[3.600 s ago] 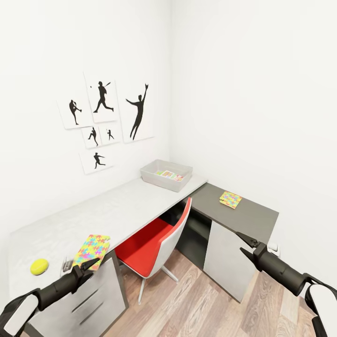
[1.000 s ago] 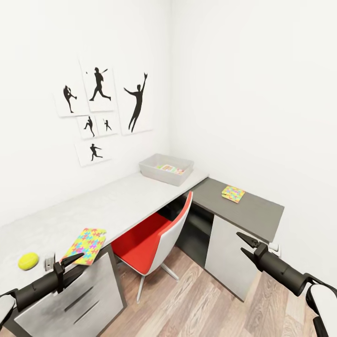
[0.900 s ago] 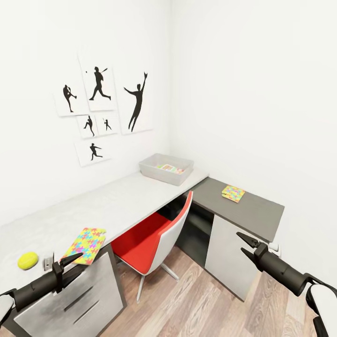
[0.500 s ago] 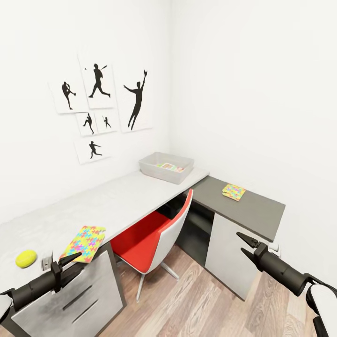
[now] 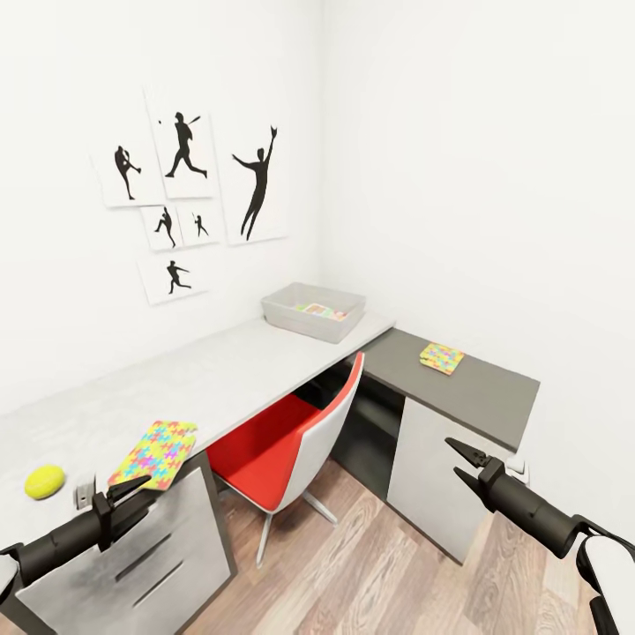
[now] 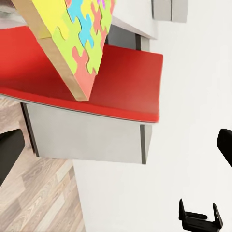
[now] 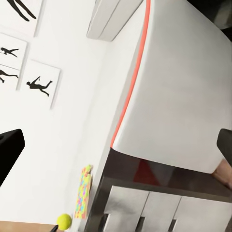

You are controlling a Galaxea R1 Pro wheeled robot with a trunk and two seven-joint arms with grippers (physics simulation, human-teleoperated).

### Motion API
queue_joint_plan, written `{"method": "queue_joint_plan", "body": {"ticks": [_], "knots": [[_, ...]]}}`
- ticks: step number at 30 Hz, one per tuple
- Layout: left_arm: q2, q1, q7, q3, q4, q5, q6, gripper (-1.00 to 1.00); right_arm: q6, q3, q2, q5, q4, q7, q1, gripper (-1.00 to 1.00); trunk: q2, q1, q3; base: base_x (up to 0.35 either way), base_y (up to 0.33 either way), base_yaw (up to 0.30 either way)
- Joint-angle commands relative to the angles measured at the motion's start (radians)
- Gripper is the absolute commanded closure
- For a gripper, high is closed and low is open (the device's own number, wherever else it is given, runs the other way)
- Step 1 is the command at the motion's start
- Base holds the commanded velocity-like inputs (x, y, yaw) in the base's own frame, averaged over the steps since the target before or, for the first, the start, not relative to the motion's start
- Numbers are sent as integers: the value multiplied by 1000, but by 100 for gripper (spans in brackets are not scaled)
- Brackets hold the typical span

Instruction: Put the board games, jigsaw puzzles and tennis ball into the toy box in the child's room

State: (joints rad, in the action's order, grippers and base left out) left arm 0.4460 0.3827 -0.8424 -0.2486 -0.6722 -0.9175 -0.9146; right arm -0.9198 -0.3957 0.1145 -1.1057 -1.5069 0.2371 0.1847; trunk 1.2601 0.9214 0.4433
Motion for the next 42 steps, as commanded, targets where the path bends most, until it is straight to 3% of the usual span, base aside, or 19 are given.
{"method": "queue_joint_plan", "body": {"ticks": [1, 12, 42], "knots": [[1, 1, -3, -1, 0, 1, -4, -100, -5, -2, 0, 7, 0, 8, 1, -100, 8, 4, 4, 0, 0, 0], [3, 1, -4, -1, 0, 0, -4, -100, -4, -2, 0, 7, 0, 7, 1, -100, 85, 46, 39, 0, 0, 0], [5, 1, -4, -1, 0, 0, -3, -100, -4, -2, -1, 7, 2, 5, 1, -100, 85, 46, 39, 46, 0, 0]]}}
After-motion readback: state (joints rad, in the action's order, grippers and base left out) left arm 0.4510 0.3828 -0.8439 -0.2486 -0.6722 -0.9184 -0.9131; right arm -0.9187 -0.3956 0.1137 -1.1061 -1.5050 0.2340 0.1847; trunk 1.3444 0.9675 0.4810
